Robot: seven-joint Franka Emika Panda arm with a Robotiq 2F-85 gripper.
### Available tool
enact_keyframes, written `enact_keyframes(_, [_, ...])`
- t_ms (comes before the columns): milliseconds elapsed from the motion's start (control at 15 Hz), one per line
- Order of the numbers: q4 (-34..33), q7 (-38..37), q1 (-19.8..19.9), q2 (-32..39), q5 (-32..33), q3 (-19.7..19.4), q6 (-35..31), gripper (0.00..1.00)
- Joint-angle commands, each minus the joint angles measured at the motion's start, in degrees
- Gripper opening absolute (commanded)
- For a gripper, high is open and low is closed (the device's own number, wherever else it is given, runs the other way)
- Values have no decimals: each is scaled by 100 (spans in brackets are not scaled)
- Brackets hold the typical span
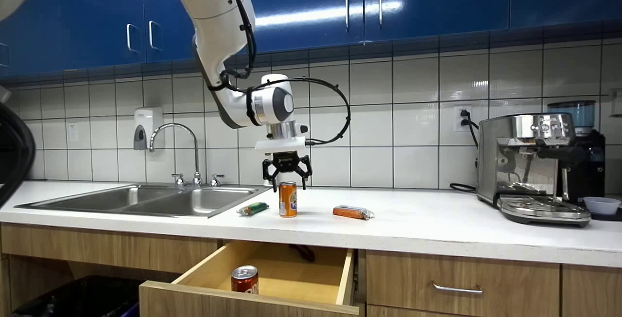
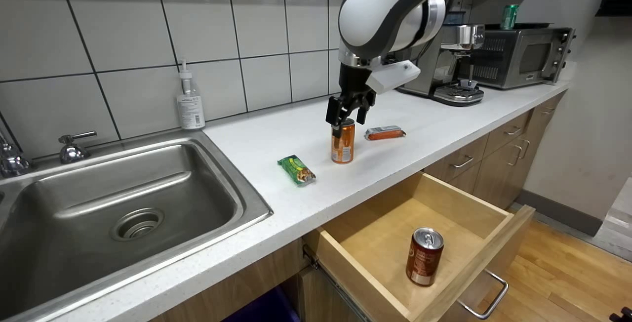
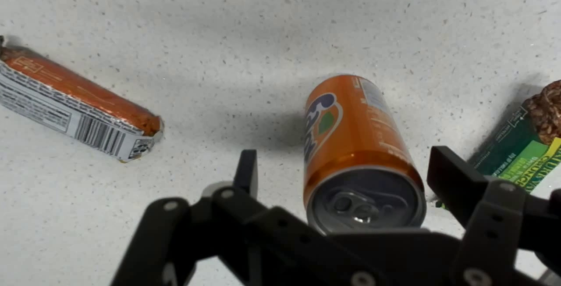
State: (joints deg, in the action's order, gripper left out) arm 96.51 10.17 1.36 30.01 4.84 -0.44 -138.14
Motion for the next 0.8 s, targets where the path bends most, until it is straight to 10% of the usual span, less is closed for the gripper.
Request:
enact_keyframes(0, [-417, 196, 92, 222, -110, 133, 246, 100])
enact_keyframes(600, [-497, 208, 92, 324, -118, 178, 239, 100])
enact_keyframes(667, [-488, 193, 87, 318, -109, 168, 236, 75])
enact_keyframes(733, [-480, 189, 84, 309, -103, 165, 239, 72])
